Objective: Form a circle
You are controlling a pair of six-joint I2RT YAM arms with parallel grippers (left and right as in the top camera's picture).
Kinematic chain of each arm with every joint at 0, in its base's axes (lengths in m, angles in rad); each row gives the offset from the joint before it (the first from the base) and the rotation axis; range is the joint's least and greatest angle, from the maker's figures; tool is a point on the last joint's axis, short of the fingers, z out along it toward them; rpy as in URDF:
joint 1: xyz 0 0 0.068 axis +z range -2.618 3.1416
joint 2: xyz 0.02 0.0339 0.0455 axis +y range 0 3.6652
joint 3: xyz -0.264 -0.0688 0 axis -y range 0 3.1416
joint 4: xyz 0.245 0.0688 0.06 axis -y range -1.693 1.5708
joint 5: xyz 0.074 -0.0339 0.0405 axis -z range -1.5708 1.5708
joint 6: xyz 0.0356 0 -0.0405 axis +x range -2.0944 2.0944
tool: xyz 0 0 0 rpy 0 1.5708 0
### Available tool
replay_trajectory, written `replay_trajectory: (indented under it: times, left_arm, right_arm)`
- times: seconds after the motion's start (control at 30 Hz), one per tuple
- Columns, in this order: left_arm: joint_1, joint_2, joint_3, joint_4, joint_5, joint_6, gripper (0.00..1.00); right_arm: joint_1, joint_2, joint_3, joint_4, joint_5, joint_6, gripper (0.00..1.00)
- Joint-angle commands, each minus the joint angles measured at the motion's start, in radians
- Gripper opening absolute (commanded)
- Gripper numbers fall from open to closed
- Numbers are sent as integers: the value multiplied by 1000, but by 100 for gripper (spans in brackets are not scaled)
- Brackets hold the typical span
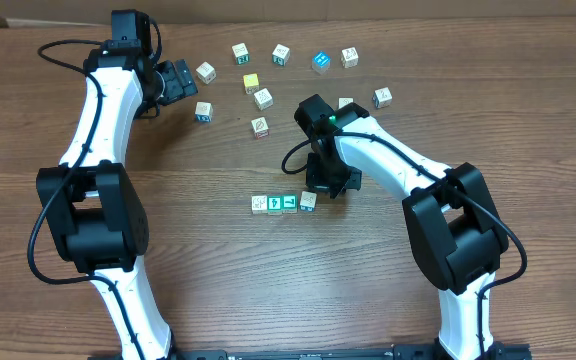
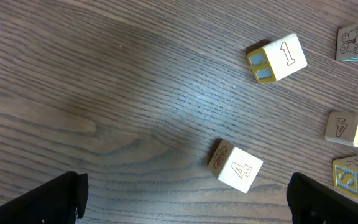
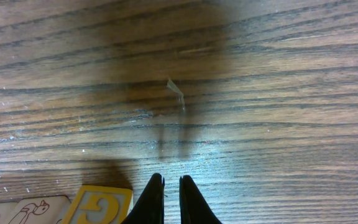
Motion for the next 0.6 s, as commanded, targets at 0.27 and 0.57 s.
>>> replay_trajectory:
  times: [0.27, 0.57]
  left_arm:
    - [-7, -6, 13, 0, 4, -21, 100]
    - [-7, -6, 13, 0, 4, -21, 100]
  right_arm:
    - [-4, 2, -6, 3, 10, 3, 7]
    - [-3, 2, -6, 2, -24, 2, 4]
